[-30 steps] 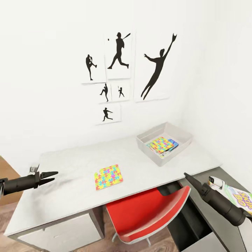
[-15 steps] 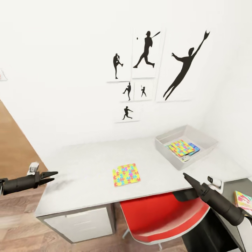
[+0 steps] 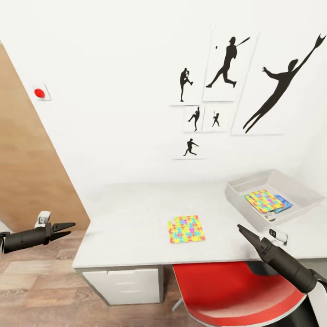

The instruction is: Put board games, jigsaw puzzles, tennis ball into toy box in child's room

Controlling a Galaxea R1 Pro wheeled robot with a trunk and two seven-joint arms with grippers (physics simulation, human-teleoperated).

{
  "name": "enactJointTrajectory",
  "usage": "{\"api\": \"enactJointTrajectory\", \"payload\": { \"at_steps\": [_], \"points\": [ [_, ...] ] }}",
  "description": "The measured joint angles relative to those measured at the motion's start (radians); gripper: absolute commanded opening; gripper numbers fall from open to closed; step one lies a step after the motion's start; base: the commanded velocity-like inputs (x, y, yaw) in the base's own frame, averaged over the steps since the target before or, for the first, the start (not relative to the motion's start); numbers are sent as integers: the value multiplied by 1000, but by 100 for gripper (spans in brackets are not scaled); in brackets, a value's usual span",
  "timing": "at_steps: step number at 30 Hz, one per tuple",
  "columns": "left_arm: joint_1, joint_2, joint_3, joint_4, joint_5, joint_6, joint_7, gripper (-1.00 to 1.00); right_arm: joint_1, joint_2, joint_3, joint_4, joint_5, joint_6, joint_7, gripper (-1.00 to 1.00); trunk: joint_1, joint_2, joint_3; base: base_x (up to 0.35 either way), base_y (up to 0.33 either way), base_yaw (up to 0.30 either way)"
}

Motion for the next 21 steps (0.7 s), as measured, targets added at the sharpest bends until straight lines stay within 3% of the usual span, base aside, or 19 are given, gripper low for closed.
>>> {"api": "enactJointTrajectory", "payload": {
  "at_steps": [9, 21],
  "points": [
    [0, 0, 0, 1, 0, -1, 0, 100, 0, 0, 0, 0, 0, -1, 1, 100, 0, 0, -5, 50, 116, 256],
    [0, 0, 0, 1, -1, -1, 0, 100, 0, 0, 0, 0, 0, -1, 3, 100, 0, 0, -7, 70, 126, 46]
  ]
}}
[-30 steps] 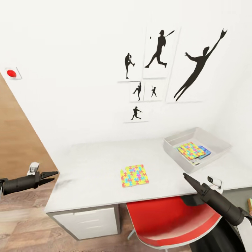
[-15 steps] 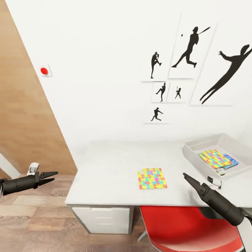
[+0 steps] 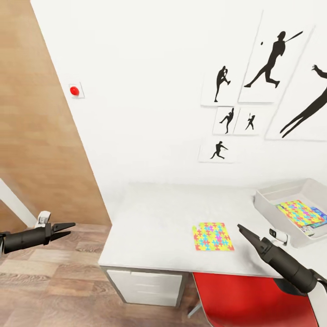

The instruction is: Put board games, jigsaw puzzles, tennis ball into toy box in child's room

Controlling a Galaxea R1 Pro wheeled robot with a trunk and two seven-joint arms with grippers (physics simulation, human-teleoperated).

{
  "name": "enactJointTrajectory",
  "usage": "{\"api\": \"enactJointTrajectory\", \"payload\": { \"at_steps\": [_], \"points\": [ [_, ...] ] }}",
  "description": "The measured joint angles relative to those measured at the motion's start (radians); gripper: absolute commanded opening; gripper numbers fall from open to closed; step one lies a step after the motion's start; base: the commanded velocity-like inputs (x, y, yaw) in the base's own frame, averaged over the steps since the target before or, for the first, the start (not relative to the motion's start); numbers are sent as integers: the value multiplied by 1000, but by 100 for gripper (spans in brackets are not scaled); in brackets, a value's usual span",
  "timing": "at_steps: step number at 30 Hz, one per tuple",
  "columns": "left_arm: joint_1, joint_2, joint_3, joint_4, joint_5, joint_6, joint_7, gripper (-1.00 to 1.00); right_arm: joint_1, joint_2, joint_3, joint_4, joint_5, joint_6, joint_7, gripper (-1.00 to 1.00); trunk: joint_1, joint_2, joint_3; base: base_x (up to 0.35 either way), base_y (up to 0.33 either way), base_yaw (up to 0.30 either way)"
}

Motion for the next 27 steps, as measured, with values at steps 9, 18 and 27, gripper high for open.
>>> {"api": "enactJointTrajectory", "payload": {
  "at_steps": [9, 18, 27],
  "points": [
    [0, 0, 0, 0, 0, -1, 0, 100, 0, 0, 0, 0, 0, 0, 2, 100, 0, 0, 0, 168, 51, 2],
    [0, -1, 0, 0, 0, -1, 0, 100, 0, 0, 0, 0, -1, 1, 2, 100, 0, 0, 0, 89, 24, -19],
    [5, -1, 0, 0, 0, -1, 0, 100, 0, 0, 0, 1, -1, 1, 1, 100, 0, 0, 0, 10, 3, -33]
  ]
}}
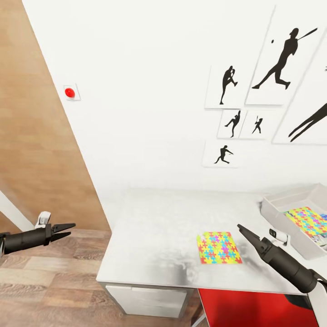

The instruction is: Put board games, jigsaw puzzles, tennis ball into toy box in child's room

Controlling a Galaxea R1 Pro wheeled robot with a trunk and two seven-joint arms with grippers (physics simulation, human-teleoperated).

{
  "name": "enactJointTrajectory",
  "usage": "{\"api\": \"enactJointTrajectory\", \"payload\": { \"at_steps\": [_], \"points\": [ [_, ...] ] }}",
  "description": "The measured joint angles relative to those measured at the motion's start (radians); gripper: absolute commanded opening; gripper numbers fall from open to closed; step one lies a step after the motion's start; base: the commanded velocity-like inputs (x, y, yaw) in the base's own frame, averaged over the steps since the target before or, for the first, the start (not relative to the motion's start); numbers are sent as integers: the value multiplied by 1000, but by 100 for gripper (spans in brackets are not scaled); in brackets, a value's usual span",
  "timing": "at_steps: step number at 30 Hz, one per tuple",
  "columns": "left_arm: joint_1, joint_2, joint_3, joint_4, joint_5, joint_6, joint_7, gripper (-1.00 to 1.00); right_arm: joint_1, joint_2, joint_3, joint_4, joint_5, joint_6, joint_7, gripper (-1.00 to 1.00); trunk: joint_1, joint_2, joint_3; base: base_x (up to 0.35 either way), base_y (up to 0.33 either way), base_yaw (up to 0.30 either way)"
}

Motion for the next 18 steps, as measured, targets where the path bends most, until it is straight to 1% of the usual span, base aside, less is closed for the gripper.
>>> {"api": "enactJointTrajectory", "payload": {
  "at_steps": [18],
  "points": [
    [8, 1, 1, 0, 0, 0, 0, 100, 0, 1, -1, 1, 1, 0, -5, 100, 0, 0, 0, 1, 0, -2]
  ]
}}
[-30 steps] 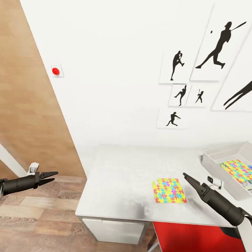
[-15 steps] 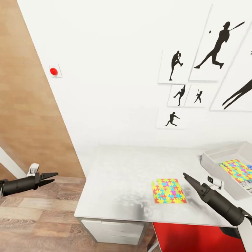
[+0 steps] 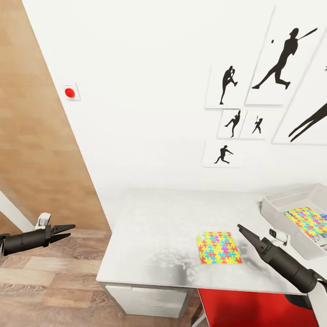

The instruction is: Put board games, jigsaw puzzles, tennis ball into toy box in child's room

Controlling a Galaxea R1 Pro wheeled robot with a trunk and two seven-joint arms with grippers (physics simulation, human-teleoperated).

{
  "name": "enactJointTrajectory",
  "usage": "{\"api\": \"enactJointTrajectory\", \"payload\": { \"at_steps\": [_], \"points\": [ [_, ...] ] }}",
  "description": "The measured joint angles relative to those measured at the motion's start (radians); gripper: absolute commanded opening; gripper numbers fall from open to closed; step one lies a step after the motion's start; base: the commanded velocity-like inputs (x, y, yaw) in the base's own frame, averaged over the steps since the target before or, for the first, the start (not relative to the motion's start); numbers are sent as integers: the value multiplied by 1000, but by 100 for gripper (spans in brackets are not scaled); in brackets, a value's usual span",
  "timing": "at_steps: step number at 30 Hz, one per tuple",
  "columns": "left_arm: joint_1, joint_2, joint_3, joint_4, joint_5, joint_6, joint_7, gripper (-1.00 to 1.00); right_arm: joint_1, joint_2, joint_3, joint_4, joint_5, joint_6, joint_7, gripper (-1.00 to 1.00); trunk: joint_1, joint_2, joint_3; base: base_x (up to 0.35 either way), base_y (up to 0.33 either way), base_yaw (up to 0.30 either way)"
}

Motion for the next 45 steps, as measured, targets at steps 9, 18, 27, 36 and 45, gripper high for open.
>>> {"api": "enactJointTrajectory", "payload": {
  "at_steps": [9, 18, 27, 36, 45],
  "points": [
    [2, 0, 0, 0, 1, 0, 0, 100, 0, 0, 2, -1, -1, 0, -21, 100, 0, 0, 0, 0, 0, 0],
    [3, -1, 0, 0, 2, 0, 0, 100, 0, 0, 2, -1, -1, 1, -29, 100, 0, 0, 0, 0, 0, 0],
    [3, -4, -1, 0, 2, -1, 0, 100, 0, 1, 12, -1, 0, 9, -70, 100, 0, 0, 0, 0, 0, 0],
    [3, -7, 2, 0, 2, -19, 0, 100, -111, -15, 44, 2, -8, 228, -348, 100, 0, 0, 0, 0, 0, 0],
    [3, -6, 3, 0, 1, -22, 0, 100, -430, -6, 151, 101, -25, 425, -832, 100, 0, 0, 0, 0, 0, 0]
  ]
}}
